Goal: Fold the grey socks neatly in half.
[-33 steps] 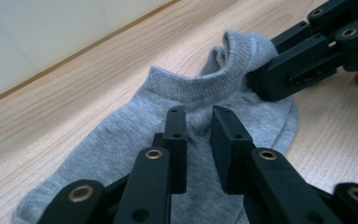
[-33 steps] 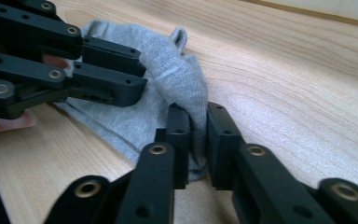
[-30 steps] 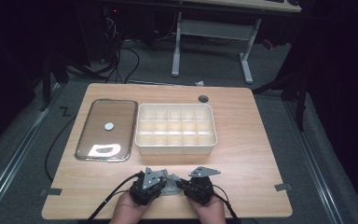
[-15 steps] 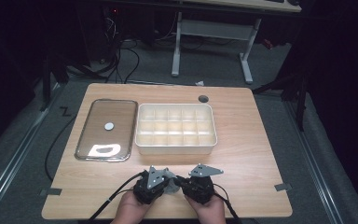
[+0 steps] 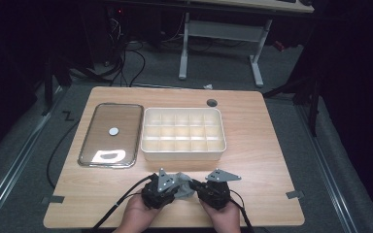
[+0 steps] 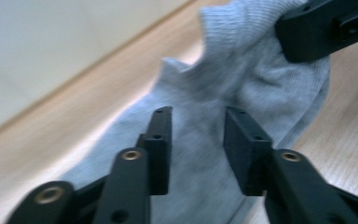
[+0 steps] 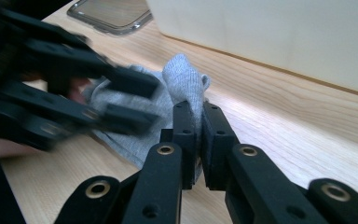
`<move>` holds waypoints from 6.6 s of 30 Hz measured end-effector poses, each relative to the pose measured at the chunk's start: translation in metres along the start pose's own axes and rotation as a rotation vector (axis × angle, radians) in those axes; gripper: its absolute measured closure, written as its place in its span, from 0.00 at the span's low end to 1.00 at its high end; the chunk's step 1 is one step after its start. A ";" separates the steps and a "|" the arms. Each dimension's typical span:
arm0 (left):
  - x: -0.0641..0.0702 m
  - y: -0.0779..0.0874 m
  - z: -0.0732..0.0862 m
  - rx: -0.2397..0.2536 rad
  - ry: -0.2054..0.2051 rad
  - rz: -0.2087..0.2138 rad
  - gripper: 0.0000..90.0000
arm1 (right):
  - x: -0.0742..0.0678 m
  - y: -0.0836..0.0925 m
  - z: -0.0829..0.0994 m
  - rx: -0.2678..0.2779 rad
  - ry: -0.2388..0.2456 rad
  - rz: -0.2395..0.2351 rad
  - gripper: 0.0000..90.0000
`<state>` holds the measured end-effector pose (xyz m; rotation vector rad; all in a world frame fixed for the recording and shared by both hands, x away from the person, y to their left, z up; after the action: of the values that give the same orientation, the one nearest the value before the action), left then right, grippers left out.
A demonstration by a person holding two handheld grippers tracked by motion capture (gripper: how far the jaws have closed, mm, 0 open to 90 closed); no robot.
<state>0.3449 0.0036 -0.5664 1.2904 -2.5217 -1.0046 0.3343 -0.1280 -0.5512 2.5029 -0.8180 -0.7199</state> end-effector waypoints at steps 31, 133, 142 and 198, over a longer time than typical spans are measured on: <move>-0.036 0.011 0.041 -0.020 0.077 0.008 0.86 | -0.004 -0.003 -0.012 -0.074 0.027 0.125 0.94; -0.010 0.008 0.027 0.056 -0.003 0.053 1.00 | -0.033 -0.045 0.019 -0.123 0.104 0.021 0.90; -0.010 0.008 0.027 0.056 0.005 0.078 0.96 | -0.027 -0.024 0.019 -0.066 0.040 0.044 0.75; -0.009 0.008 0.027 0.058 -0.004 0.080 0.92 | -0.056 -0.042 -0.003 -0.089 0.086 -0.056 0.92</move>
<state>0.3340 0.0273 -0.5808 1.1927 -2.6010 -0.9250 0.3154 -0.0605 -0.5515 2.4666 -0.6732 -0.6482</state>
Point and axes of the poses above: each handheld gripper's, and its own axes: y roughly backward along the jaws, z roughly out of its underside, x roughly to its right, the point moved 8 cm from there along -y, roughly forward along the jaws, and after that the axes turned 12 degrees about -z, right-handed, at the moved point
